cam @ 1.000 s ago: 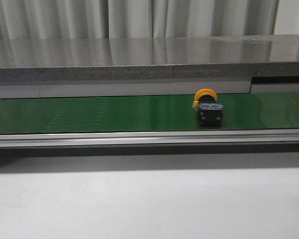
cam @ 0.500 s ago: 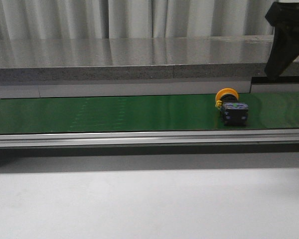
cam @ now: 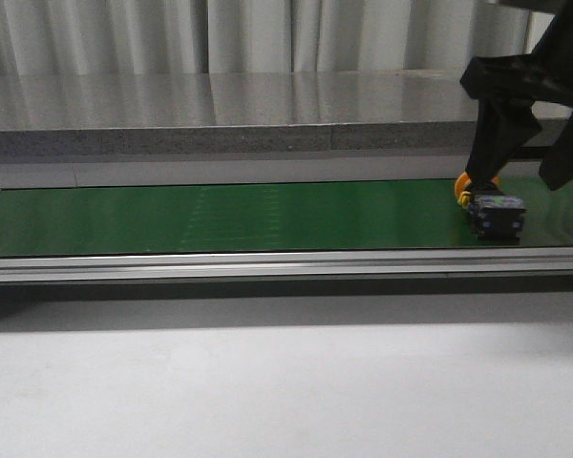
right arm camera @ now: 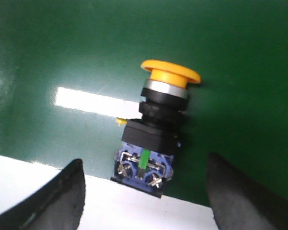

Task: Move button from left to right
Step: 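Lower the right gripper onto the button at the belt's end, then close the right gripper on the button and lift it off the belt, then carry the button over the green tray and lower it with the right gripper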

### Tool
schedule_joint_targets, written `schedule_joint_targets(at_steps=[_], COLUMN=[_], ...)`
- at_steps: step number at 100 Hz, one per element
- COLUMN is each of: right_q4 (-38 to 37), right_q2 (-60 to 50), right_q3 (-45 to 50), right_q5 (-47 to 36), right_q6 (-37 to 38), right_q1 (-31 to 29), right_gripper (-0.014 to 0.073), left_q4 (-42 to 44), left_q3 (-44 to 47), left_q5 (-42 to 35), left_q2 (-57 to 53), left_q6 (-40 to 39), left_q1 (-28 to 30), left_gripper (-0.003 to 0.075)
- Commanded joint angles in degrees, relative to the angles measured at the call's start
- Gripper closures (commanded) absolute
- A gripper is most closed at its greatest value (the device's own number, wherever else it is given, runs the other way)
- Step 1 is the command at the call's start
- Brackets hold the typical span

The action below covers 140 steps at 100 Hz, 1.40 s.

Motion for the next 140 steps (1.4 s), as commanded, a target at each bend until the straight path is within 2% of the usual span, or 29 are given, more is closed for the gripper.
schedule_joint_targets(at_steps=[1, 29, 44, 51, 79, 103, 120, 140], right_q4=[-1.01, -2.09, -2.03, -2.03, -4.16, -11.75, -12.11, -11.75], right_q2=[-0.49, 3.98, 4.21, 4.21, 3.62, 3.24, 3.24, 4.1], right_q3=[-1.85, -1.85, -1.86, -2.35, -10.61, -19.83, -24.14, -24.53], right_q5=[-3.13, -3.95, -2.83, -1.48, 7.73, 11.67, 11.67, 11.41], right_q6=[-0.87, -0.81, -0.17, -0.16, -0.16, -2.42, -5.95, -12.36], right_q1=[-0.08, -0.08, -0.08, -0.08, -1.48, -9.84, -18.05, -26.82], right_gripper=[0.0062, 0.0087, 0.0284, 0.0338, 0.0344, 0.0344, 0.0344, 0.0344], left_q4=[-0.75, -0.75, -0.75, -0.75, -0.75, -0.75, -0.75, -0.75], left_q3=[-1.56, -1.56, -1.56, -1.56, -1.56, -1.56, -1.56, -1.56], left_q5=[-4.45, -4.45, -4.45, -4.45, -4.45, -4.45, -4.45, -4.45], left_q2=[0.49, 0.49, 0.49, 0.49, 0.49, 0.49, 0.49, 0.49], left_q6=[0.03, 0.03, 0.03, 0.03, 0.03, 0.03, 0.03, 0.03], left_q1=[-0.4, -0.4, -0.4, -0.4, -0.4, -0.4, -0.4, -0.4], left_gripper=[0.0741, 0.0741, 0.0741, 0.0741, 0.0741, 0.0741, 0.0741, 0.0741])
